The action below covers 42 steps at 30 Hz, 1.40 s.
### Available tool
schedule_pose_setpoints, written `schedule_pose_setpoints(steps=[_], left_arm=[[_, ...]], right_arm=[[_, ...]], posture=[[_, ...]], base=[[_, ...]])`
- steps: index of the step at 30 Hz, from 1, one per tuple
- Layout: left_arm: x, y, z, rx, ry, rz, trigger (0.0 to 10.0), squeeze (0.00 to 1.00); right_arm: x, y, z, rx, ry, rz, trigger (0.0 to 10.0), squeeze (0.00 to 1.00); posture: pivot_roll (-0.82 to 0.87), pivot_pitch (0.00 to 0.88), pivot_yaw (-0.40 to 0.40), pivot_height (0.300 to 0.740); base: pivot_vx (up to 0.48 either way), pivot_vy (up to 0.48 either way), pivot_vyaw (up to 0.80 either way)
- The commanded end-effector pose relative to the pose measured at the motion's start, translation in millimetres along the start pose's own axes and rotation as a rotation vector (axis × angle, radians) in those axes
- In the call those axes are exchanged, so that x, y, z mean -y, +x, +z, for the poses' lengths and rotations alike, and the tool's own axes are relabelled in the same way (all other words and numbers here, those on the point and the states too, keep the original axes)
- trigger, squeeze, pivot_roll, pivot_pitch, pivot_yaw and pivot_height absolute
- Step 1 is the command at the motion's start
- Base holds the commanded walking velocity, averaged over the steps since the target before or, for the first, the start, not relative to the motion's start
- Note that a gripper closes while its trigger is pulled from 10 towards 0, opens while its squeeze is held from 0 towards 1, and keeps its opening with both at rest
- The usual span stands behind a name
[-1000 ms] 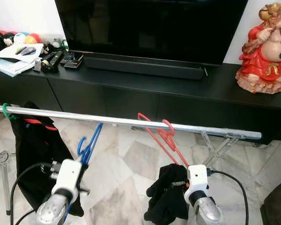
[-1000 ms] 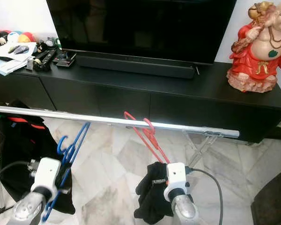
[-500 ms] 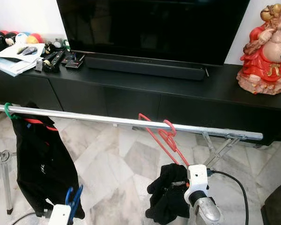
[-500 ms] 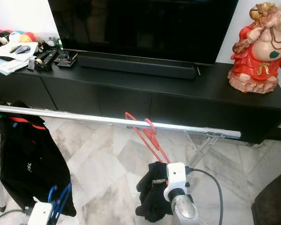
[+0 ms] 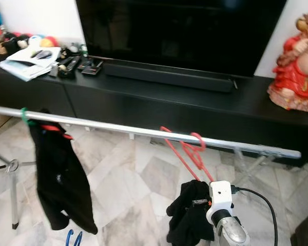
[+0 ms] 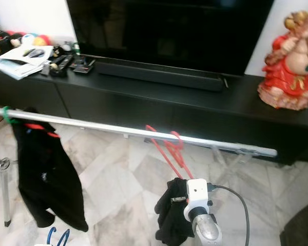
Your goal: Hang hanger
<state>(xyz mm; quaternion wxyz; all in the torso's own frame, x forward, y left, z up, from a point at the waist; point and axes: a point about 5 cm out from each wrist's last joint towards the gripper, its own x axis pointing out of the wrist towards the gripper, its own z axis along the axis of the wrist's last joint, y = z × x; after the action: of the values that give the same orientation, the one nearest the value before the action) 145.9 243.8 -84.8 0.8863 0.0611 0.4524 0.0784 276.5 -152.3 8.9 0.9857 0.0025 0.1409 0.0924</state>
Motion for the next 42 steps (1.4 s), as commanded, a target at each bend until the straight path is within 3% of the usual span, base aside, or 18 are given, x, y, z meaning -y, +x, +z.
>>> schedule_pose_setpoints(steps=[1, 25, 42], left_arm=[[-3.0, -2.1, -9, -0.032, -0.004, 0.013, 10.0, 0.0], [-3.0, -5.6, -26, -0.107, -0.008, 0.005, 10.0, 0.0], [-2.1, -5.0, -25, -0.108, -0.014, -0.002, 10.0, 0.0]], right_arm=[[-2.9, 2.1, 6, 0.034, 0.002, 0.009, 10.0, 0.0], [-1.5, 2.7, 0, 0.007, 0.029, -0.001, 10.0, 0.0], [-2.9, 4.9, 3, 0.001, 0.033, -0.011, 10.0, 0.0]], posture=[[-0.02, 0.11, 0.006, 0.74], [-0.02, 0.098, 0.01, 0.74], [-0.02, 0.093, 0.011, 0.74]], base=[[0.0, 0.349, 0.0], [0.0, 0.348, 0.0], [0.0, 0.346, -0.09]])
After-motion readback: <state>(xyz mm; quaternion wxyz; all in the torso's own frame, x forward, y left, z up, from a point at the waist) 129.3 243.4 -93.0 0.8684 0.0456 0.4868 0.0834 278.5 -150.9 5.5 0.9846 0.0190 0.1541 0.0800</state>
